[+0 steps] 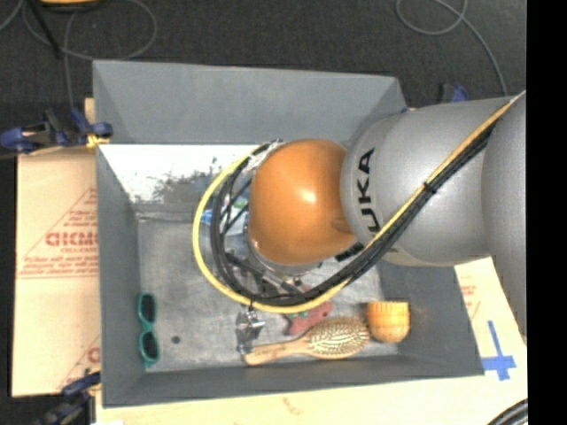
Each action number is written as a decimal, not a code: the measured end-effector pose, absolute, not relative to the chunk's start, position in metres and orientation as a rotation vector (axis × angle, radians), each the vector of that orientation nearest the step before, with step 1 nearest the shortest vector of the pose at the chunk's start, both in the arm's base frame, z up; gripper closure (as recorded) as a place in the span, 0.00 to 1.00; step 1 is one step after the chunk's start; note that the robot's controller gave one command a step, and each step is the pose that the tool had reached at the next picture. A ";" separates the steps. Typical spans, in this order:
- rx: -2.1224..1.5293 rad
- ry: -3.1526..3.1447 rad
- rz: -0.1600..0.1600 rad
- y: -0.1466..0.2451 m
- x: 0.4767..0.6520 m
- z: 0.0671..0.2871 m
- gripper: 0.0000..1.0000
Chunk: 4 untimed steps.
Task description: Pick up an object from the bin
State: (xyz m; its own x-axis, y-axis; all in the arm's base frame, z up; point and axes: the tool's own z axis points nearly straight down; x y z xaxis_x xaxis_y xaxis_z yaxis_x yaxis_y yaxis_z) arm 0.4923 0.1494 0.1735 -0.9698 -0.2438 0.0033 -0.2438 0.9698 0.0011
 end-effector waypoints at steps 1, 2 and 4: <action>-0.038 -3.142 -0.002 0.137 0.496 0.199 0.00; 0.183 -3.142 0.000 0.125 0.509 0.190 0.00; 0.608 -3.088 0.004 0.044 0.513 0.162 0.00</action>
Offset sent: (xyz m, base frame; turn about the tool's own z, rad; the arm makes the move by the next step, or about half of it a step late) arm 0.0501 -0.0600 -0.0449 -0.6188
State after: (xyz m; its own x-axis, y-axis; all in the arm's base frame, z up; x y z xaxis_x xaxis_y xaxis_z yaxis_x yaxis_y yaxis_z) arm 0.5127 0.0444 0.1620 -0.9254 -0.3790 -0.0046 -0.3789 0.9254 -0.0035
